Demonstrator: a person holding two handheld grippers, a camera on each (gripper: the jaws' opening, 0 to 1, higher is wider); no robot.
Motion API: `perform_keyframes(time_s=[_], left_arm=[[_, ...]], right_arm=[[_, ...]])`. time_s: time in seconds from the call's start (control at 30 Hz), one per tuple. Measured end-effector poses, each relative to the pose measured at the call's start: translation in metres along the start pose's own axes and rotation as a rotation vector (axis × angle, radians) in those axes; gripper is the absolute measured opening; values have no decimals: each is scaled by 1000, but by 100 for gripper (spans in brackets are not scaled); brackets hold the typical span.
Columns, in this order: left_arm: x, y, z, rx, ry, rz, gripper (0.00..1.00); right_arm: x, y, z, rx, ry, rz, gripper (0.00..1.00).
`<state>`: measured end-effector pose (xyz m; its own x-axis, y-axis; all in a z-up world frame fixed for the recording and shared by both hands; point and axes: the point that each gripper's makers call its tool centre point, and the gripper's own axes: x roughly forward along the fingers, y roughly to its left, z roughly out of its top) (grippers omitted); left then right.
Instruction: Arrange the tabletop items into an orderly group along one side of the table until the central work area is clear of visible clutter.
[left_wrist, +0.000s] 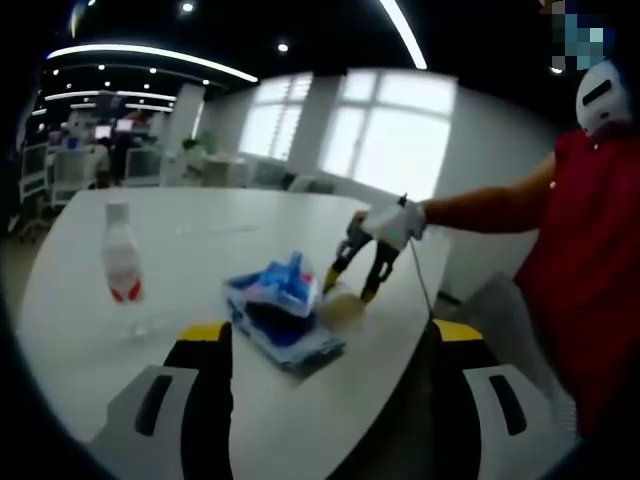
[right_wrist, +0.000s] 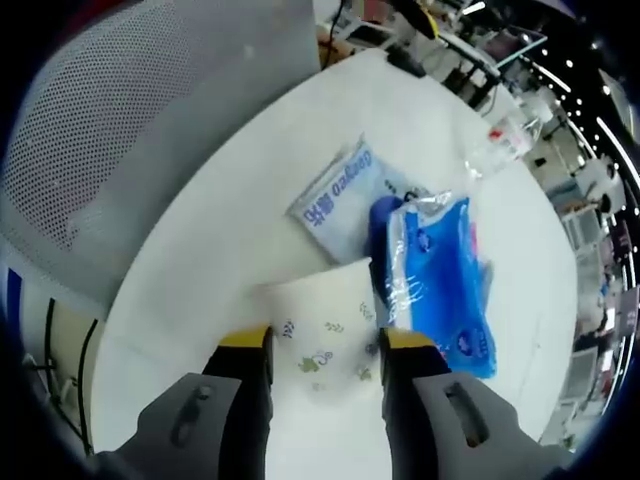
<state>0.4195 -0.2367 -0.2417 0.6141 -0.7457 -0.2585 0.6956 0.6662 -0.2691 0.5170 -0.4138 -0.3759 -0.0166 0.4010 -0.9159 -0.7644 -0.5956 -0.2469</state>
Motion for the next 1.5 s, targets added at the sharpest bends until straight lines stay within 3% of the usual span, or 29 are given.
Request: perform_keyframes(time_s=[0.27, 0.5, 0.73, 0.93, 1.1, 1.37, 1.5], left_arm=[[-1, 1, 0, 1, -2, -4, 77], [2, -4, 1, 12, 4, -20, 77], [3, -4, 2, 18, 3, -36, 76], [5, -6, 2, 29, 5, -50, 76], [4, -6, 5, 35, 3, -54, 75], [12, -13, 35, 61, -67, -88, 74], [15, -18, 63, 11, -172, -131, 73]], right_arm=[[0, 0, 0, 24, -5, -13, 39], [-8, 2, 5, 135, -77, -55, 39], [-19, -1, 24, 336, -254, -125, 38], [-21, -9, 40, 449, -373, -186, 38], [-33, -26, 64, 566, -547, -246, 38], [-70, -60, 113, 686, -859, -315, 38], [-90, -71, 134, 707, -996, -317, 38]])
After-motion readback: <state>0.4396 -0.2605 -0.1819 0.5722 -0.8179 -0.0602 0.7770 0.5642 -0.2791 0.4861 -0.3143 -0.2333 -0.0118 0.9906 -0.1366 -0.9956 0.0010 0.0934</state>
